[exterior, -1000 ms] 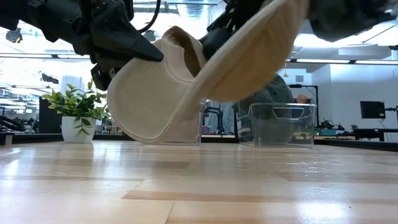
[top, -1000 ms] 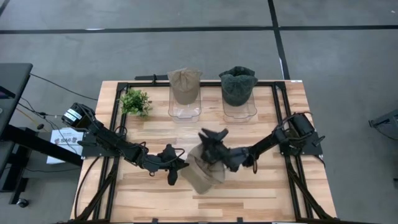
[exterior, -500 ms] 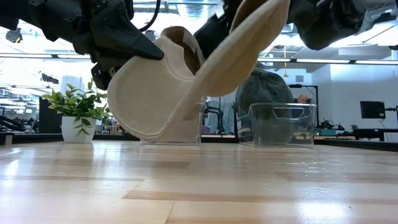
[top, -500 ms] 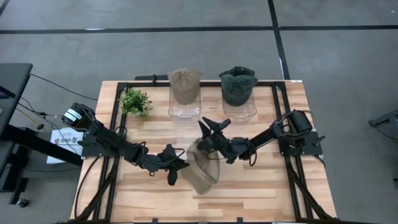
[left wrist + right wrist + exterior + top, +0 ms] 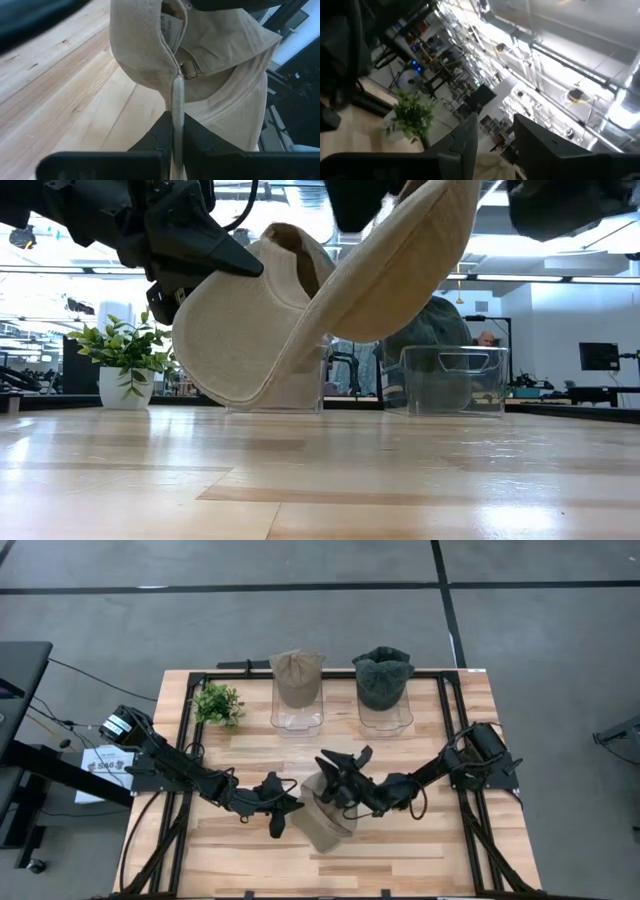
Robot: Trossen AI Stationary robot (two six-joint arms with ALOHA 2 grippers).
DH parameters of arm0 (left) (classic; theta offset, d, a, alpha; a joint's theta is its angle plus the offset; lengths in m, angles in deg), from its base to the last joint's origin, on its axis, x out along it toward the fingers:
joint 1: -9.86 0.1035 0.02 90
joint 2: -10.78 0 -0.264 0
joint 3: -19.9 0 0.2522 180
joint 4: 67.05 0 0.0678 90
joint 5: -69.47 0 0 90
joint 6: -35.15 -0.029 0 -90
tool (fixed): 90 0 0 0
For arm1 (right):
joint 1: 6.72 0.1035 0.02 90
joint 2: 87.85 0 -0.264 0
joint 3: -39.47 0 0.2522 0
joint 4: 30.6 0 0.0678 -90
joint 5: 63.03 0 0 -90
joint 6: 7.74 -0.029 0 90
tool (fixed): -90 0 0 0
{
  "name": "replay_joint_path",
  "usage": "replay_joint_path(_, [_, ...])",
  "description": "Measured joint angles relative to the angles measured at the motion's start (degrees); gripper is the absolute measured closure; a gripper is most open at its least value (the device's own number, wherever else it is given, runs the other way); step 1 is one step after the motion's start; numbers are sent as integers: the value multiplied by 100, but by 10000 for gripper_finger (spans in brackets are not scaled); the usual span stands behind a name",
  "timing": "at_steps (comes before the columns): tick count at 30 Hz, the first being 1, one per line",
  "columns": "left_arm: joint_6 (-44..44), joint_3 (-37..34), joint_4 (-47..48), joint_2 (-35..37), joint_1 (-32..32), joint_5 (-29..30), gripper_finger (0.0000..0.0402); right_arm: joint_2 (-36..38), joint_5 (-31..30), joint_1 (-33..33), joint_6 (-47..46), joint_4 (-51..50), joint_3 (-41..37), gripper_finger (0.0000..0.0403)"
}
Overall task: Pick & Place hat
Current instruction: Put the brown cap into the left transparent bin
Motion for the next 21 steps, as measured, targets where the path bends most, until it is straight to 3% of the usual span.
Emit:
replay_joint_path(12, [-63, 0, 2, 0, -2, 4, 380, 4, -801, 887, 1359, -18, 0, 285])
replay_joint_path(16, [-63, 0, 2, 0, -2, 13, 380, 2, -1235, 1066, 1650, -20, -101, 285])
replay_joint_path(21, [-63, 0, 2, 0, 0, 17, 380, 2, -1293, 1117, 1673, -18, -330, 285])
